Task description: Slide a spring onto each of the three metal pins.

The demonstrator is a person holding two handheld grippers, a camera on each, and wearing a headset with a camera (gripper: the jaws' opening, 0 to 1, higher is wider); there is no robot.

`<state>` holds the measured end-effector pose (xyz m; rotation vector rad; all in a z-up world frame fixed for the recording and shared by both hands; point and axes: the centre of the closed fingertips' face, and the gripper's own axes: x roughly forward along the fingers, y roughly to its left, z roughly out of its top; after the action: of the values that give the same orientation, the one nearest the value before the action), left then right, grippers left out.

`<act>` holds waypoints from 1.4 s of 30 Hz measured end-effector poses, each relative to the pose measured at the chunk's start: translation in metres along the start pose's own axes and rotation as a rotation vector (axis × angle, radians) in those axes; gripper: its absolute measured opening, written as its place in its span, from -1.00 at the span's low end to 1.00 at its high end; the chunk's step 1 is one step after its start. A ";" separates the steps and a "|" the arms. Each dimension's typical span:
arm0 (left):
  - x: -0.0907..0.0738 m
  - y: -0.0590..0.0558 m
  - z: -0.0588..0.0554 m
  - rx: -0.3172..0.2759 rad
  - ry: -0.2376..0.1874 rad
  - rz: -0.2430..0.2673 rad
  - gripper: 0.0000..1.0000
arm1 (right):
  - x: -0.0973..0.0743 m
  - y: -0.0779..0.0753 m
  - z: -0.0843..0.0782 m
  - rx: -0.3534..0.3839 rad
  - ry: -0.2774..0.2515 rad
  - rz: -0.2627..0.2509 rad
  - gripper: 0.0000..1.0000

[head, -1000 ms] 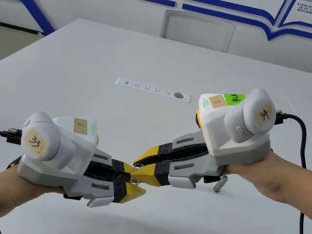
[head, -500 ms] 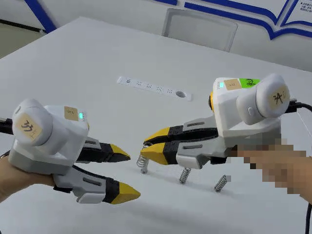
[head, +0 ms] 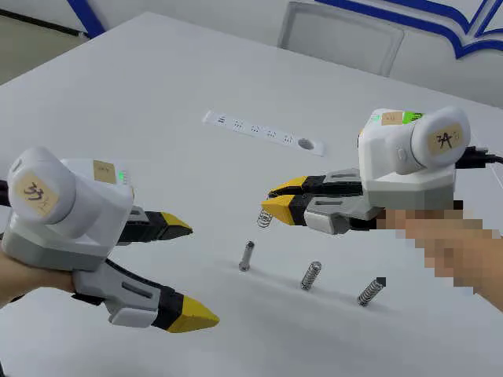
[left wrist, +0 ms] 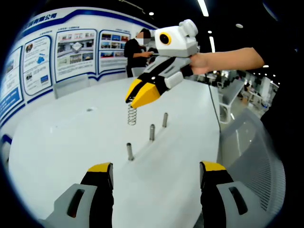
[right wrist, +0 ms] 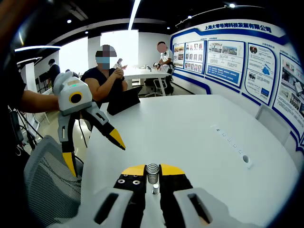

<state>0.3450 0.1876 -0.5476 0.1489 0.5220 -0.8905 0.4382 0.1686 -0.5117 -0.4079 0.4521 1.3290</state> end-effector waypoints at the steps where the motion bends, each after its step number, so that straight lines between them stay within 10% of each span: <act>1: -0.001 0.001 -0.001 -0.003 -0.002 0.003 0.53 | 0.003 -0.001 -0.002 0.008 0.002 -0.001 -0.80; 17: -0.009 0.011 -0.016 -0.064 0.008 0.044 0.58 | 0.041 -0.003 -0.036 0.027 0.094 -0.009 -0.80; 42: -0.006 0.011 -0.017 -0.082 0.008 0.035 0.54 | 0.043 -0.003 -0.052 0.024 0.129 -0.028 -0.79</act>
<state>0.3445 0.2042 -0.5603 0.0864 0.5612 -0.8332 0.4440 0.1759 -0.5786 -0.4799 0.5669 1.2735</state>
